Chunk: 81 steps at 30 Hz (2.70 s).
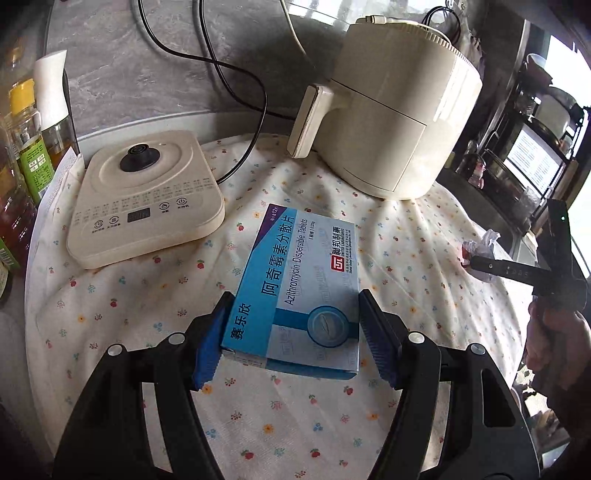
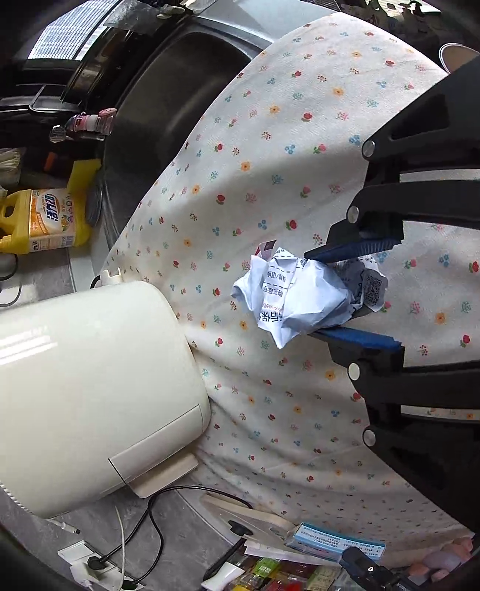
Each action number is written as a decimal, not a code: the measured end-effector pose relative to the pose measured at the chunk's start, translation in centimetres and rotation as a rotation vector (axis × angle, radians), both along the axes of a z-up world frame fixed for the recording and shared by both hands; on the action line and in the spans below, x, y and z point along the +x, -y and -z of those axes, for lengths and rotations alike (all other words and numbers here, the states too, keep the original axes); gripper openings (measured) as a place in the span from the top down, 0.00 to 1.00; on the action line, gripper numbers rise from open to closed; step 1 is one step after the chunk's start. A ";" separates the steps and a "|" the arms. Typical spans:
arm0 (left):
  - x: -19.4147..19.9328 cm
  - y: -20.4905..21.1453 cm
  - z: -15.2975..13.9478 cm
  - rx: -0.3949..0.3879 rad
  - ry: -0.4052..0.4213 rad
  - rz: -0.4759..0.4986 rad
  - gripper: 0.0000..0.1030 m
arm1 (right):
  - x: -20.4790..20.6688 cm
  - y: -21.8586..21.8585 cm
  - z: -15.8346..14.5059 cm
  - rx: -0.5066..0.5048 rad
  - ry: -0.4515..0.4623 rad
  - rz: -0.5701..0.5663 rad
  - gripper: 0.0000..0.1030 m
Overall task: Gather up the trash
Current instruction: 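Grasp the blue medicine box with the left gripper while the right gripper grasps the crumpled wrapper, then carry medicine box and wrapper to the white bucket and open both grippers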
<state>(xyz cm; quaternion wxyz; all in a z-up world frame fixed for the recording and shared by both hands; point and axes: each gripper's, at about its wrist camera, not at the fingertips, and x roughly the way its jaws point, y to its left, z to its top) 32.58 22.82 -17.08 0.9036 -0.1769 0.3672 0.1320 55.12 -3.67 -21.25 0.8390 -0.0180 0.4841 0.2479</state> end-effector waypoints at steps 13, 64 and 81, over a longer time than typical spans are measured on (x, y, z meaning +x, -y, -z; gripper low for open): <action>2.9 9.7 -1.1 -0.010 0.037 0.136 0.34 | -6.2 12.6 -3.7 0.126 -0.005 0.077 0.68; 5.9 61.0 5.2 -0.055 -0.152 0.769 0.34 | -20.9 62.4 5.3 0.062 -0.158 0.635 0.27; 5.1 61.6 5.4 -0.068 -0.207 0.735 0.15 | -20.1 62.7 6.0 0.113 -0.183 0.576 0.27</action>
